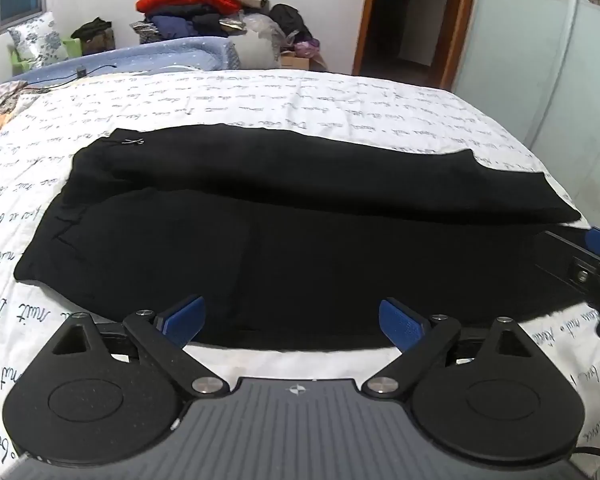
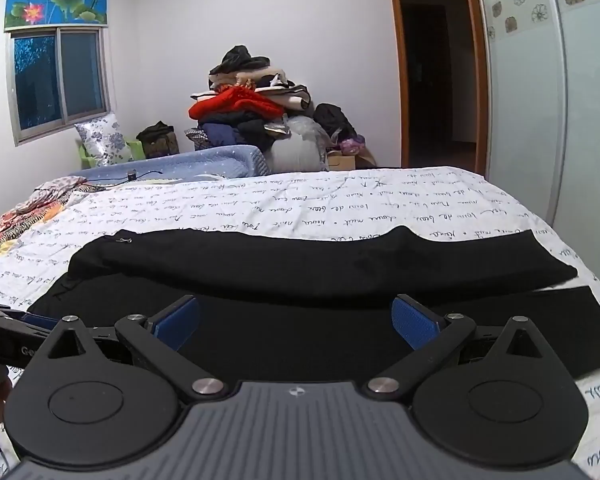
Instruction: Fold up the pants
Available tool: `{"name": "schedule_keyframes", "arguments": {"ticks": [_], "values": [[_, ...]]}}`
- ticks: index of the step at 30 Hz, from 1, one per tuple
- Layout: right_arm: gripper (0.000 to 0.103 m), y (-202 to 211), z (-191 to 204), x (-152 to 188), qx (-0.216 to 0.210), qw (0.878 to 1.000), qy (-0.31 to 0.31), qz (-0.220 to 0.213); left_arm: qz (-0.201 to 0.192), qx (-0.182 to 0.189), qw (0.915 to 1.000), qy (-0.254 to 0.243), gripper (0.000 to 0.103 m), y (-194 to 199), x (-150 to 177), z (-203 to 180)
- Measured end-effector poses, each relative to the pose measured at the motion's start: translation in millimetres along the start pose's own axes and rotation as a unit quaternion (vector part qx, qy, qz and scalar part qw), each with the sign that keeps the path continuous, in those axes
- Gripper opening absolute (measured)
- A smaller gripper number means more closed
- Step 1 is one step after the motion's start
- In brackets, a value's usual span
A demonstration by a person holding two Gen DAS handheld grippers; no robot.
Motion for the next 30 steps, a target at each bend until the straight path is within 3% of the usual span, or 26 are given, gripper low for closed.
{"name": "schedule_keyframes", "arguments": {"ticks": [10,30], "values": [[0.103,-12,6,0,-0.003,1.000,0.008,0.010,0.015,-0.017,0.9993,0.028,0.095,-13,1,27],[0.103,-17,-5,15,-0.011,0.999,-0.025,0.035,0.034,-0.031,0.9984,0.033,0.095,-19,11,32]]}}
Point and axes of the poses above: each gripper's, at about its wrist camera, not at the fingertips, and y roughly against the way its jaws point, z to its left, x to its underside, the point moved 8 cm from there along -y, roughly the way its jaws point, and after that the axes turned 9 degrees about -y, right-handed, at the moved point
